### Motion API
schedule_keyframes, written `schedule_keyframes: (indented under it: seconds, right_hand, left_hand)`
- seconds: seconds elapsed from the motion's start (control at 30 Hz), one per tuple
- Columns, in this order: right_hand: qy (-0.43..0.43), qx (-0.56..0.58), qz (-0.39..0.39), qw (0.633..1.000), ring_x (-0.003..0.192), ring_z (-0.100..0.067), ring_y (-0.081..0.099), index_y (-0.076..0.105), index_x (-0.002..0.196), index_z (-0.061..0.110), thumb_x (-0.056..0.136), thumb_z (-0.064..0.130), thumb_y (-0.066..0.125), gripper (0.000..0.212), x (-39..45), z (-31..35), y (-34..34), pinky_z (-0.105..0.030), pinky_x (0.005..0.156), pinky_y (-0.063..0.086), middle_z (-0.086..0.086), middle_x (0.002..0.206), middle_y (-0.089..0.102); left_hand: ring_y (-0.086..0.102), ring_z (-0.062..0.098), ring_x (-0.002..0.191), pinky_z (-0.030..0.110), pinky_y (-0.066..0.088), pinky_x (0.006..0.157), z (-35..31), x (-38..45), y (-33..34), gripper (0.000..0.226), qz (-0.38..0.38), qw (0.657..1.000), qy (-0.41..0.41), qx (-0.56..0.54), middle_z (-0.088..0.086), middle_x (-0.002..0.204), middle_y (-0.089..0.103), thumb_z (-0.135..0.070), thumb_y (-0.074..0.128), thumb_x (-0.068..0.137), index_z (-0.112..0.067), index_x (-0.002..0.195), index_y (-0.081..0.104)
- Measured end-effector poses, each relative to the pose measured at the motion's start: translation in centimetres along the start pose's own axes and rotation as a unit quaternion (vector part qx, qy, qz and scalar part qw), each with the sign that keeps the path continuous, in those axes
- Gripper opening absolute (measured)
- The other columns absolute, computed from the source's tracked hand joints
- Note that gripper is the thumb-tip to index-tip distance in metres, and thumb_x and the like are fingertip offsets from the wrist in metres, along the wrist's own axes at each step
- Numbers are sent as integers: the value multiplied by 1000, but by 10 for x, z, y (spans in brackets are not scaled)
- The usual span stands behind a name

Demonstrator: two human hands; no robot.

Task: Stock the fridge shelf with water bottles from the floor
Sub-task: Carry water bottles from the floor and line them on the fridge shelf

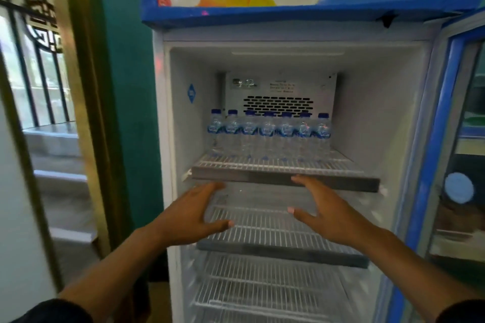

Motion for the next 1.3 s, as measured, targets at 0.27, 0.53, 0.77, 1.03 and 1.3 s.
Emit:
schedule_keyframes:
  seconds: [0.27, 0.53, 0.77, 1.03, 1.3]
  right_hand:
    - [-1, 77, 60, 995, 132, -4, 35, 32, 145, 28, 75, 70, 49, 83, -63, 42, 95, -24, 104, 28, 8, 149, 34]
    - [-15, 153, 226, 962, 132, 11, 29, 34, 141, 36, 82, 67, 51, 69, -149, 111, 272, -12, 106, 24, 30, 144, 30]
    - [41, 141, 368, 918, 136, 1, 28, 31, 144, 34, 86, 58, 53, 67, -201, 162, 414, -21, 104, 29, 18, 150, 30]
    - [58, 115, 503, 855, 133, -11, 38, 30, 143, 31, 88, 43, 60, 64, -272, 165, 602, -31, 105, 36, 10, 147, 36]
    - [98, 137, 540, 825, 130, -3, 35, 27, 144, 32, 82, 39, 68, 75, -380, 100, 842, -17, 95, 29, 13, 146, 35]
  left_hand:
    - [43, -4, 118, 23, 38, 103, 23, -153, 6, 86, 11, 995, -98, -3, -13, 136, 50, -83, 49, 71, -31, 139, 40]
    - [48, 6, 123, 28, 41, 102, 86, -403, 45, 84, 62, 948, -305, -68, -11, 138, 48, -80, 49, 74, -30, 141, 37]
    - [54, 10, 118, 35, 48, 98, 136, -571, 71, 82, 103, 875, -458, -113, -9, 135, 54, -79, 54, 73, -29, 138, 43]
    - [54, 7, 115, 24, 39, 91, 188, -700, 201, 70, 78, 760, -622, -171, -15, 129, 54, -67, 62, 74, -29, 130, 46]
    - [54, 11, 115, 29, 43, 89, 233, -847, 423, 70, -59, 574, -792, -200, -6, 124, 56, -46, 80, 69, -25, 126, 46]
Point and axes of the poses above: each hand's wrist, its own x-axis towards the middle knuckle, its own y-axis out of the palm, z = x × y, the point moved 4 cm from there along x, towards the middle knuckle
